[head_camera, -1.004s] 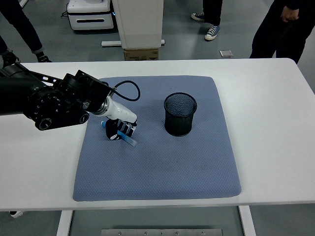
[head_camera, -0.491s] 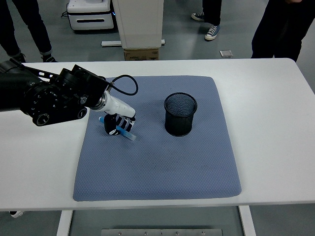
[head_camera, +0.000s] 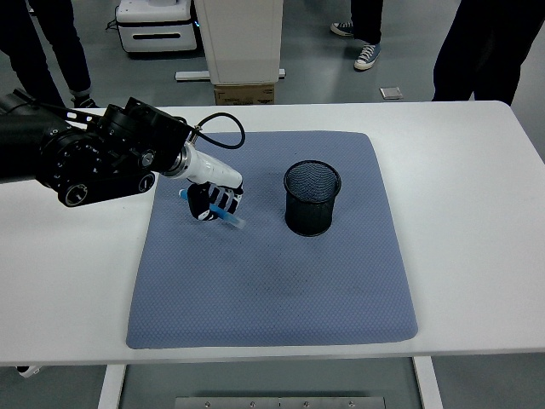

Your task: Left hand places marker in pen holder

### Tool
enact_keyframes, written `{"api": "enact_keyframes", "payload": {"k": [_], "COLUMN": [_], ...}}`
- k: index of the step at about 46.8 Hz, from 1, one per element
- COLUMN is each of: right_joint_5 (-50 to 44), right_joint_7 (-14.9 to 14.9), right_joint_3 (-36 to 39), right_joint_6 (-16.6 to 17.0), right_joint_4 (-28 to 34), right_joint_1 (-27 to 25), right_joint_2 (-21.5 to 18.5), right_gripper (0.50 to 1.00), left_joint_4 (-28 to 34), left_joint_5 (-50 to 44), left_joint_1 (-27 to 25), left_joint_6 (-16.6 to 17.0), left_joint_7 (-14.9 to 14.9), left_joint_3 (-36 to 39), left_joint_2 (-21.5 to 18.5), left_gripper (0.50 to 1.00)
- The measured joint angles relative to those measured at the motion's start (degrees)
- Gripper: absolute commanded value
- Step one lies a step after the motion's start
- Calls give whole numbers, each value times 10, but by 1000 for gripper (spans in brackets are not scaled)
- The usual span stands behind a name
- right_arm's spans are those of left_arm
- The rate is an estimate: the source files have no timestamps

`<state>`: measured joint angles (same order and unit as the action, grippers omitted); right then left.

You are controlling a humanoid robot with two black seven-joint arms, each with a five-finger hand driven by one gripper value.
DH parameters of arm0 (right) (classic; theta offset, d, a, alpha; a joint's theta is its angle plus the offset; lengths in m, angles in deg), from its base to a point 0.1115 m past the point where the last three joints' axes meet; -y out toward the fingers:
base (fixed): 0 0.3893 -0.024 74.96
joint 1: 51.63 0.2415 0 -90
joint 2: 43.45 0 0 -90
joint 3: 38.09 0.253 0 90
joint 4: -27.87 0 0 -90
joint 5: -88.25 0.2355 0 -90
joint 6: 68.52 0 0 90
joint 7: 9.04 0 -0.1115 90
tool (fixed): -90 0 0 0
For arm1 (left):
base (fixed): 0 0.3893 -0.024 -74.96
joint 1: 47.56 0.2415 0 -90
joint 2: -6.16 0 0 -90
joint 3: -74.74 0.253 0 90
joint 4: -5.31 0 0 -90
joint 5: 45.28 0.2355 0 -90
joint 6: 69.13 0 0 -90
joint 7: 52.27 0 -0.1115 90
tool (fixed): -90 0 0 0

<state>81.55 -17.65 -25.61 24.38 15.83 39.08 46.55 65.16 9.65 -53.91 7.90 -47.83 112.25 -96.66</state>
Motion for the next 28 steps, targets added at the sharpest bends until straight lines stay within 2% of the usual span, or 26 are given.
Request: {"api": "enact_keyframes", "payload": {"k": [11, 28], "right_joint_5": [0, 0], "right_joint_7": [0, 0], "right_joint_3": [0, 0], "right_joint_6": [0, 0], "right_joint_4": [0, 0], "right_joint_1": [0, 0], "right_joint_2": [0, 0], "right_gripper": [1000, 1000], "left_joint_4": [0, 0], "left_joint_5": [-40, -61], "left_joint_1": [-29, -44], "left_joint_6": [-2, -6], "left_joint_7": [3, 5], "left_joint_3": [-8, -61], "left_joint_2": [-1, 1], "left_gripper": [500, 500]}}
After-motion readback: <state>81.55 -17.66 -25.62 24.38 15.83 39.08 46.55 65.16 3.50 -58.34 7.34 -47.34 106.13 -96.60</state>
